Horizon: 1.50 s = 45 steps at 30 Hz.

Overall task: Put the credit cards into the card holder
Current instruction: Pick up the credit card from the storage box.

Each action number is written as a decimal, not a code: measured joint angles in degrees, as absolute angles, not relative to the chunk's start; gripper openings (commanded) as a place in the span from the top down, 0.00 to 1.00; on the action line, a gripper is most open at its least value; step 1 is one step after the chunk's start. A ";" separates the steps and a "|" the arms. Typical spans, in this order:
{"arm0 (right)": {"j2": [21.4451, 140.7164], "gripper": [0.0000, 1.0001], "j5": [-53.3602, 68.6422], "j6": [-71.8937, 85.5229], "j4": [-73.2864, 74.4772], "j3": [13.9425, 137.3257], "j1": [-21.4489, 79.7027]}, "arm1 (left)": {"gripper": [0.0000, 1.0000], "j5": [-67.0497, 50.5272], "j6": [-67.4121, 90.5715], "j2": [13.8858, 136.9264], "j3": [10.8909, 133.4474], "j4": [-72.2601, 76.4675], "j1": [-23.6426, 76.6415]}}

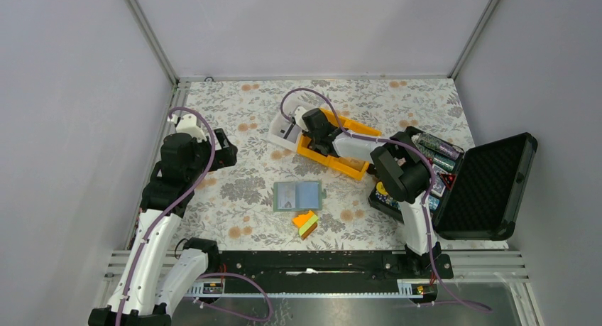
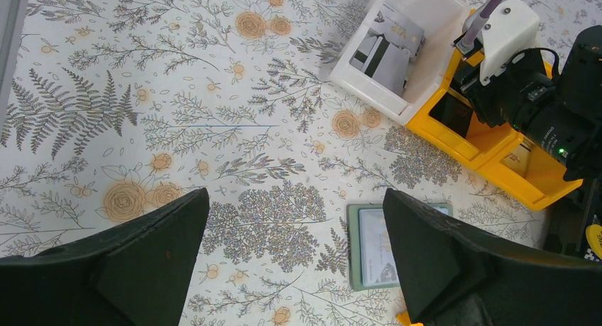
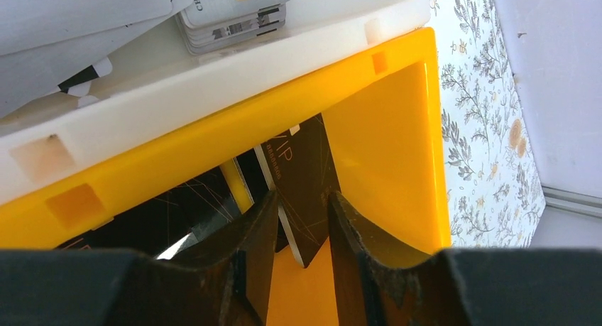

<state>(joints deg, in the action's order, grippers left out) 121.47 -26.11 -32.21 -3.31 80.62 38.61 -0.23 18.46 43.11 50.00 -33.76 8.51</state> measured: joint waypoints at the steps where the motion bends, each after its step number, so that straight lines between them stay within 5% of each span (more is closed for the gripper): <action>1: 121.47 0.62 -26.11 -32.29 -3.31 80.62 38.61 | 0.01 -0.23 18.46 43.11 50.00 -33.76 8.51; 22: 121.95 0.61 -23.42 -31.46 2.33 84.58 37.06 | 0.01 -0.23 18.46 43.11 50.00 -33.76 8.54; 45: 122.02 0.68 -31.18 -37.65 -13.50 77.91 37.28 | 0.01 -0.23 18.46 43.11 50.00 -33.76 8.54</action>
<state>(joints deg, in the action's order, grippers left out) 122.02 -31.18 -37.65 -13.50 77.91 37.28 -0.23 18.46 43.11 50.00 -33.76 8.54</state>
